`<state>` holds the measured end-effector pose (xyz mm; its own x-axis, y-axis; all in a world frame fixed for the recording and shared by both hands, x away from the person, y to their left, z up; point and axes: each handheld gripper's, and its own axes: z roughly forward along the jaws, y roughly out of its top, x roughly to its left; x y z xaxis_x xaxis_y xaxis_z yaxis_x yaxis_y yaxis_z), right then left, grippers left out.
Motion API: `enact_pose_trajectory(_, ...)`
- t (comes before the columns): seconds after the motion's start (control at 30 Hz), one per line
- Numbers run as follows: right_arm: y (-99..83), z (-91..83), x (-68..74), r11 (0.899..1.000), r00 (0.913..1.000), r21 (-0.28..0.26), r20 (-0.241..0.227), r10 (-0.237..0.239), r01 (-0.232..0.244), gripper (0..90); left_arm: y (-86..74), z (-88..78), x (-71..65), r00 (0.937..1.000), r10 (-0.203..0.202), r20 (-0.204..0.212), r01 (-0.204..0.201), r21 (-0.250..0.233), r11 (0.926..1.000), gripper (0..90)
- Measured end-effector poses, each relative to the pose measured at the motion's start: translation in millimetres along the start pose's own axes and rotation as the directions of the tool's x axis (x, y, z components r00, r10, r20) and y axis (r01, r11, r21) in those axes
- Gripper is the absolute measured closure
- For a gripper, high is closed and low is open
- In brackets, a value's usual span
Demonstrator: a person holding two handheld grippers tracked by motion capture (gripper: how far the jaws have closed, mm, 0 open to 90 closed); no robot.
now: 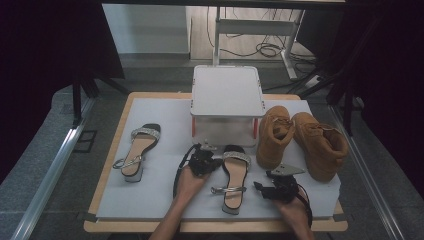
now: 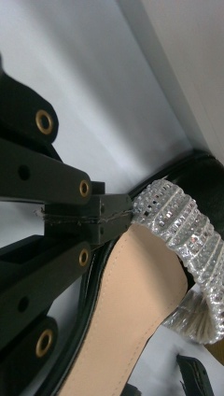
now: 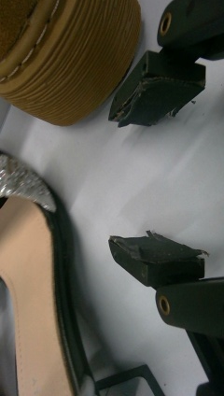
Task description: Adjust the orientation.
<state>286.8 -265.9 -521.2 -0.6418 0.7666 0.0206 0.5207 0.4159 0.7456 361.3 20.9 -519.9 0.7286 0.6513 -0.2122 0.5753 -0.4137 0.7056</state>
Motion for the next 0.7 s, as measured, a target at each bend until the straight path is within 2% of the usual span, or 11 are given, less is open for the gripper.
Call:
enact_pose_trajectory(0.37, 0.0, 0.1, -0.1, 1.0, 1.0, -0.001, -0.003, 0.002, -0.002, 32.5, 11.9, 16.5, -11.6, 0.9996, 0.021, 0.02, -0.021, 0.003, 0.9998, 89.7)
enact_pose_trajectory(0.47, 0.0, 0.0, -0.1, 1.0, 1.0, 0.0, -0.001, 0.0, 0.0, 32.5, 11.0, 13.4, -9.1, 0.9995, 0.026, 0.02, -0.026, 0.009, 0.9996, 88.1)
enact_pose_trajectory(0.7, 0.0, 0.0, 0.1, 1.0, 1.0, 0.0, 0.0, -0.001, 0.001, 32.5, 3.6, -6.4, -5.4, 0.9993, 0.026, -0.026, -0.026, -0.009, 0.9996, 81.9)
